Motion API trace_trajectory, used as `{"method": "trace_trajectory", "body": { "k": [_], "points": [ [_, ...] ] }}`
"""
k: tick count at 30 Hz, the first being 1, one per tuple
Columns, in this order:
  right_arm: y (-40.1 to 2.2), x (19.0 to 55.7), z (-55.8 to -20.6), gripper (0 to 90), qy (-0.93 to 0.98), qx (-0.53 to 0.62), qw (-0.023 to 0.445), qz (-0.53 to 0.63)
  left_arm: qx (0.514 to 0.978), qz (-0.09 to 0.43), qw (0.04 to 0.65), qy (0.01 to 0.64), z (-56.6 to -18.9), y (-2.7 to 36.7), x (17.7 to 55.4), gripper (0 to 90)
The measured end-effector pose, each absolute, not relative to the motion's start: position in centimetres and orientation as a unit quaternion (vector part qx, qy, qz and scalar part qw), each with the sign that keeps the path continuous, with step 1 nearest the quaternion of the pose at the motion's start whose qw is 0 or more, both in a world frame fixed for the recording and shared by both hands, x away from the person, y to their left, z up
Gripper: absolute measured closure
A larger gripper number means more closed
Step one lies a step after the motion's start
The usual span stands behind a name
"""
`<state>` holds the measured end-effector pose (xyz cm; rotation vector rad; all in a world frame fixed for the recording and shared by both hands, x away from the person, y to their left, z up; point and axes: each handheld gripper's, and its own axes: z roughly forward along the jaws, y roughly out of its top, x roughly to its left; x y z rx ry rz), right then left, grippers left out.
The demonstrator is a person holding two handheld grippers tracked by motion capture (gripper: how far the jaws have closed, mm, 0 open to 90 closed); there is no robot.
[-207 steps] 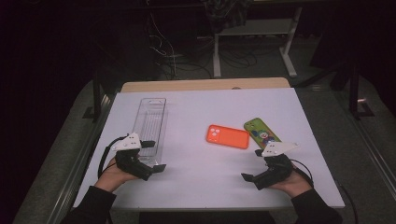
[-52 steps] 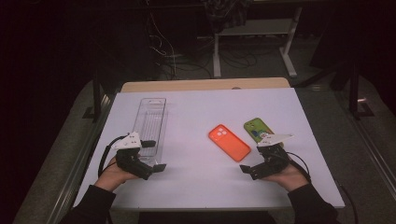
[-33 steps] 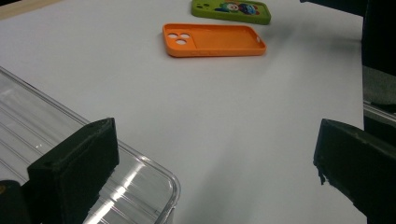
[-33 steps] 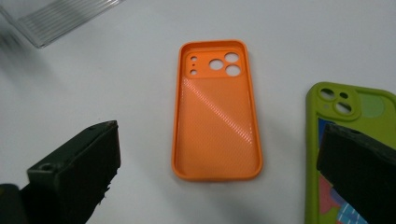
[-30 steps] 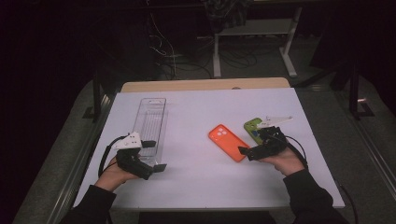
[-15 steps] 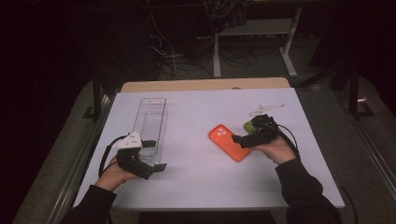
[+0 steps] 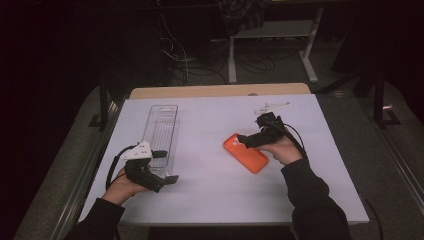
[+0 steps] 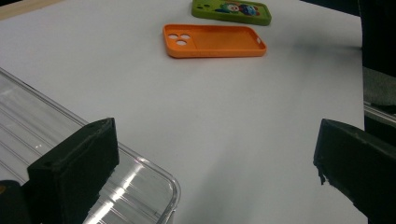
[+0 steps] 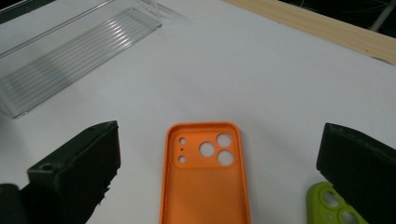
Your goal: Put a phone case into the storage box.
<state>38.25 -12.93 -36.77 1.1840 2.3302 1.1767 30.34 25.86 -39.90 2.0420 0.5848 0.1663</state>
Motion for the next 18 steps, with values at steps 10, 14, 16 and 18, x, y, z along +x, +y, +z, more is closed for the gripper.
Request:
{"method": "trace_trajectory", "body": {
  "k": [10, 14, 16, 18],
  "points": [
    [-12.4, 38.6, -37.1, 0.0, 0.802, 0.419, 0.136, 0.402, 0.839, 0.068, 0.483, 0.239, -39.9, 25.9, 30.3, 0.0],
    [-12.4, 38.6, -37.5, 0.0, 0.805, 0.419, 0.133, 0.397, 0.839, 0.068, 0.484, 0.239, -39.9, 25.9, 30.3, 0.0],
    [-12.4, 38.7, -37.7, 0.0, 0.807, 0.419, 0.132, 0.395, 0.838, 0.068, 0.485, 0.24, -39.9, 25.9, 30.4, 0.0],
    [-12.3, 38.6, -38.1, 0.0, 0.808, 0.425, 0.127, 0.389, 0.839, 0.068, 0.483, 0.239, -39.9, 25.9, 30.3, 0.0]
  ]
}}
